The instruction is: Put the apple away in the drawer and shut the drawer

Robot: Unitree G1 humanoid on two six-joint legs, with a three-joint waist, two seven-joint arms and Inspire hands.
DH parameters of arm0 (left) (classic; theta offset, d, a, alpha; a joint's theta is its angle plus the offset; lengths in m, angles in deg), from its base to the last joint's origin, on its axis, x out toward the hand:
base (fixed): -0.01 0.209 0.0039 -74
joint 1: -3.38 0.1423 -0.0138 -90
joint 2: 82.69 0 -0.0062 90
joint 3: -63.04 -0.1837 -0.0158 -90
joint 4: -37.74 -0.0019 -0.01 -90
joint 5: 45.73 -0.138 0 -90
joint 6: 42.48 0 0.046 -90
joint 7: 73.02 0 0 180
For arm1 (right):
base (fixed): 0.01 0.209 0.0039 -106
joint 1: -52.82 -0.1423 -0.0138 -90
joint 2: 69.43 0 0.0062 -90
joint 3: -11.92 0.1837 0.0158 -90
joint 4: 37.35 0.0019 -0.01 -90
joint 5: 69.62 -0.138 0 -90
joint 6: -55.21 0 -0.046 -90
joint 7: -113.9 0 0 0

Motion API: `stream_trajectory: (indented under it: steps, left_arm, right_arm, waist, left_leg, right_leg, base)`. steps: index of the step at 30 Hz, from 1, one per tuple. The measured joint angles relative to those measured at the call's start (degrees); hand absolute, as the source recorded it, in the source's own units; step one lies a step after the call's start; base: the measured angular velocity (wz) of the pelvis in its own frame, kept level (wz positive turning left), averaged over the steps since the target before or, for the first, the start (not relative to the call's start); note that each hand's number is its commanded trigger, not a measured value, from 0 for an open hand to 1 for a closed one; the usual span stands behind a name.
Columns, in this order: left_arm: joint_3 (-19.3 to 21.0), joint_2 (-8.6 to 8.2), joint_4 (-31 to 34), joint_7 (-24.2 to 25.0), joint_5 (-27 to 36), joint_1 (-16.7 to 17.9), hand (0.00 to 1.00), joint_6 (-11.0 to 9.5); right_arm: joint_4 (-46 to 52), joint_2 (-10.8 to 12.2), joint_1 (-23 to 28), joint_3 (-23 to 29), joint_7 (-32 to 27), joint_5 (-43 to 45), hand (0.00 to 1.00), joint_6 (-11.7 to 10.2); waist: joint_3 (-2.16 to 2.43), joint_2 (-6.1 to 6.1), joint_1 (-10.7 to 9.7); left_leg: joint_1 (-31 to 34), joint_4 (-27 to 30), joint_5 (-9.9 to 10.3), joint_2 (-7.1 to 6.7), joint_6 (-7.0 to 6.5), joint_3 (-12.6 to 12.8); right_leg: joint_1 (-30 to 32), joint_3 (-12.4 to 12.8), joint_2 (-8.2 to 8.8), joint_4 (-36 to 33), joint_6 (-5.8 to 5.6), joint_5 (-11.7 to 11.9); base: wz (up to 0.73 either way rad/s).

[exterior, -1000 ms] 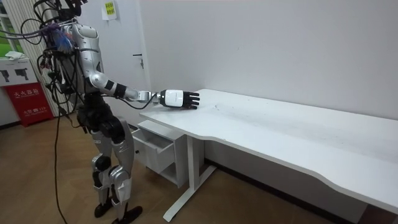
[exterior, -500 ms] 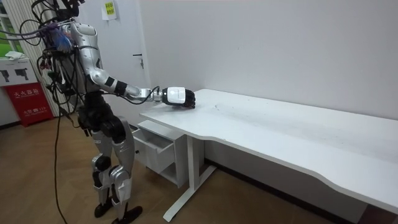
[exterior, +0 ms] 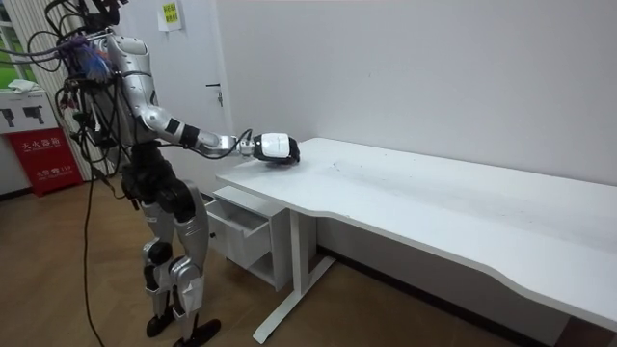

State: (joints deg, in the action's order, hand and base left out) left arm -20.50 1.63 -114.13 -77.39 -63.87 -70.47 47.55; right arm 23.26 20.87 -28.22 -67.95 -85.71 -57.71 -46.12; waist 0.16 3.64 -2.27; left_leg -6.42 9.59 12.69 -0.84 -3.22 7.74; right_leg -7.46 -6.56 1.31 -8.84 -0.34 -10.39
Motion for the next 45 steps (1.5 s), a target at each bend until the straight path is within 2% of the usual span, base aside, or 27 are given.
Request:
stream_trajectory:
  steps: [6, 12, 18, 20, 22, 26, 35, 39, 40, 41, 42, 45]
  left_arm:
    - [0.0, -0.02, 0.0, -0.1, -1.1, -0.3, 0.00, -0.1]
    - [-0.6, -0.12, -0.1, -0.1, -2.8, -1.2, 0.00, -0.1]
    - [-3.5, -0.39, -0.4, -0.5, -2.8, -3.0, 0.00, -0.1]
    - [-3.5, -0.56, -0.4, -0.5, -2.8, -3.1, 0.00, -0.1]
    - [-4.3, -0.58, -0.4, -0.5, -2.8, -3.1, 0.00, -0.1]
    - [-4.6, -0.71, -0.4, -0.5, -2.8, -2.5, 0.00, 0.1]
    - [-5.1, -0.87, 0.0, -0.5, -2.8, -2.8, 0.00, 0.9]
    - [-6.0, -0.89, 0.0, -0.5, -2.8, -3.0, 0.00, 1.3]
    - [-6.2, -0.89, 0.0, -0.5, -2.8, -2.9, 0.00, 1.5]
    - [-6.5, -0.90, 0.0, -0.5, -2.8, -2.9, 0.00, 1.7]
    - [-6.8, -0.84, 0.0, -0.4, -2.8, -2.9, 0.00, 1.8]
    - [-6.9, -0.85, 0.0, -0.4, -2.8, -3.0, 0.00, 2.0]
  right_arm:
    - [4.1, 1.3, 0.2, -2.9, 3.7, 4.0, 1.00, 0.0]
    - [8.2, 3.7, 0.1, -9.8, 5.6, 9.3, 1.00, -0.5]
    - [9.5, 4.3, 0.2, -18.2, 11.3, 11.2, 1.00, 2.5]
    - [9.5, 4.4, 0.2, -20.6, 13.8, 11.5, 1.00, 3.3]
    - [9.5, 4.4, 0.2, -22.4, 16.3, 11.7, 1.00, 3.7]
    - [9.6, 4.6, 0.2, -22.9, 18.8, 11.6, 1.00, 3.9]
    - [9.6, 4.6, 0.2, -23.4, 20.6, 12.1, 1.00, 4.1]
    - [9.2, 4.6, 0.3, -24.6, 22.2, 13.2, 1.00, 5.7]
    - [9.2, 4.6, 0.4, -24.8, 22.5, 13.3, 0.84, 6.1]
    - [9.1, 4.6, 0.4, -24.8, 23.1, 13.3, 0.31, 6.3]
    - [9.1, 4.6, 0.4, -24.8, 23.3, 13.3, 0.00, 6.4]
    - [7.7, 4.8, 0.3, -24.8, 24.2, 13.7, 0.00, 6.4]
  waist:
    - [0.02, -0.10, 0.8]
    - [0.00, -0.34, 1.8]
    - [-0.03, -1.18, 4.0]
    - [-0.33, -1.74, 4.3]
    - [-0.18, -2.27, 4.3]
    - [-0.27, -2.78, 4.5]
    - [-0.02, -1.68, 4.8]
    - [-0.12, -1.47, 4.8]
    - [-0.22, -1.41, 4.8]
    - [-0.41, -1.56, 4.8]
    - [-0.43, -1.54, 4.8]
    - [-0.47, -1.38, 4.8]
  left_leg:
    - [0.3, 0.1, 0.0, -0.01, 0.00, -0.2]
    - [-0.1, 0.1, 0.0, 0.00, 0.01, -0.4]
    - [0.7, 0.0, 0.0, -0.06, -0.02, -0.8]
    - [1.0, 0.0, 0.0, -0.11, -0.02, -1.0]
    - [1.4, 0.1, 0.0, -0.21, -0.03, -1.6]
    - [1.9, 0.2, 0.0, -0.22, -0.02, -1.9]
    - [2.2, 0.1, 0.0, -0.44, -0.03, -3.2]
    - [2.2, 0.1, 0.0, -0.57, -0.04, -3.2]
    - [2.2, 0.1, 0.0, -0.59, -0.04, -3.2]
    - [2.3, 0.2, 0.0, -0.61, -0.05, -3.3]
    - [2.4, 0.3, 0.0, -0.62, -0.05, -3.3]
    - [2.8, 0.6, 0.0, -0.70, -0.05, -3.7]
  right_leg:
    - [0.1, -0.6, 0.06, 0.0, 0.03, 0.0]
    - [-0.4, -1.1, 0.06, 0.1, 0.03, 0.0]
    - [0.1, -1.5, 0.12, 0.1, -0.01, 0.1]
    - [0.3, -1.6, 0.14, 0.2, -0.01, 0.1]
    - [0.6, -1.7, 0.15, 0.2, -0.01, 0.1]
    - [0.9, -2.3, 0.25, 0.2, -0.01, 0.1]
    - [0.9, -3.0, 0.42, 0.3, -0.01, 0.1]
    - [0.8, -3.0, 0.49, 0.3, -0.02, 0.1]
    - [0.8, -3.0, 0.50, 0.3, -0.02, 0.1]
    - [0.8, -2.9, 0.51, 0.3, -0.02, 0.1]
    - [0.8, -2.9, 0.51, 0.3, -0.02, 0.1]
    - [0.8, -3.0, 0.54, 0.4, -0.02, 0.1]
  base:
    - [0.02]
    - [0.02]
    - [0.03]
    - [0.07]
    - [0.12]
    - [0.09]
    - [0.06]
    - [0.00]
    - [0.00]
    - [0.00]
    - [0.04]
    - [0.06]
